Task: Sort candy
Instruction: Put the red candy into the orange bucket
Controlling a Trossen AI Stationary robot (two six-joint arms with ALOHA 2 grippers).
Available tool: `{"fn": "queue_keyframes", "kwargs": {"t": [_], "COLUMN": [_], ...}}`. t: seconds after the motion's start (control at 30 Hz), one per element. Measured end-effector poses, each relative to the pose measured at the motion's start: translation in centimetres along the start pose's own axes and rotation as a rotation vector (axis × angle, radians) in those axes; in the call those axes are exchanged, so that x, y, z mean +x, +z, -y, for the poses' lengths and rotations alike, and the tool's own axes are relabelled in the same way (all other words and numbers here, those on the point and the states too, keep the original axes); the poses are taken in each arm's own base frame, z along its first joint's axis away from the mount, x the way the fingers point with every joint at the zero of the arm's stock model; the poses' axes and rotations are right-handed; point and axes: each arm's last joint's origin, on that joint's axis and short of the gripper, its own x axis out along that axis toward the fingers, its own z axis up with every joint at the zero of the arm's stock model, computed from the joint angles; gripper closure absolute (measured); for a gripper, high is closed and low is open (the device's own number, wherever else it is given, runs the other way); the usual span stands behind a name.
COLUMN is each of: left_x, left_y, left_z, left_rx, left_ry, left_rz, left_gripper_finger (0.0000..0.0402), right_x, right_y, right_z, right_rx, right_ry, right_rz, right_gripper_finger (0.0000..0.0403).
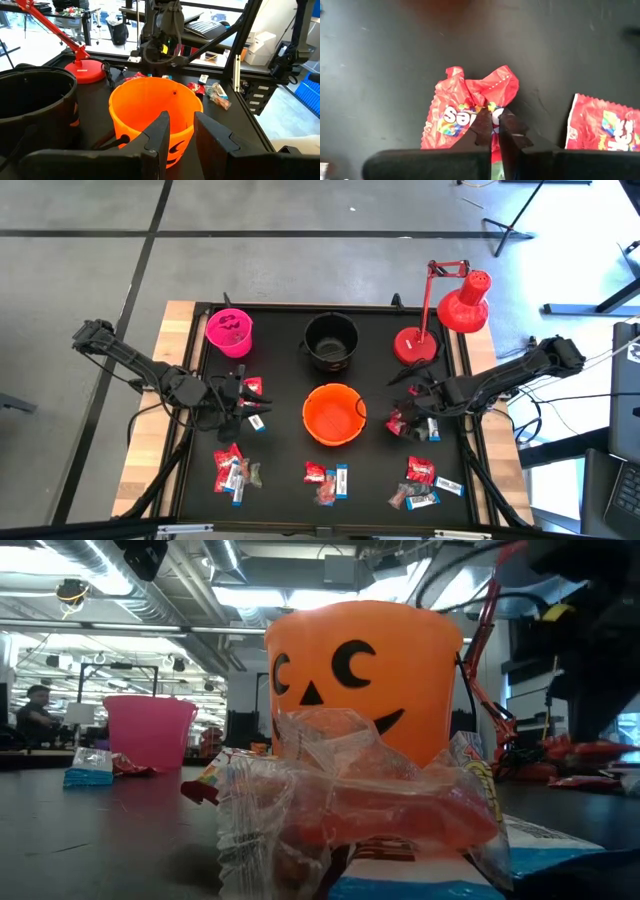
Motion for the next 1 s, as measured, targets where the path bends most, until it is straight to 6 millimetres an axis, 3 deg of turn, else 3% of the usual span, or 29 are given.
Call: {"fn": "queue_keyframes", "kwargs": {"t": [0.33, 0.6, 0.87, 1.0], "left_x": [0.0, 0.0, 0.0, 0.0], "left_y": [0.0, 0.0, 0.0, 0.0], "left_z": [0.0, 0.0, 0.0, 0.0], "left_rx": [0.001, 0.001, 0.001, 0.002], "left_ry": [0.0, -0.001, -0.001, -0.001], "left_rz": [0.0, 0.0, 0.001, 0.001], "left_gripper_finger": [0.0324, 0.0324, 0.0324, 0.0324], "right_x": [-2.6, -6.7, -11.6, -12.5], "right_y": [2.0, 3.7, 4.3, 4.6], "right_z": [-1.6, -3.4, -6.6, -7.9], "right_rx": [-0.009, -0.074, -0.19, -0.252], "right_ry": [0.071, 0.088, 0.07, 0.07], "right_rz": [0.05, 0.11, 0.391, 0.554], "right_gripper_finger": [0.0396, 0.0398, 0.0399, 0.0394]}}
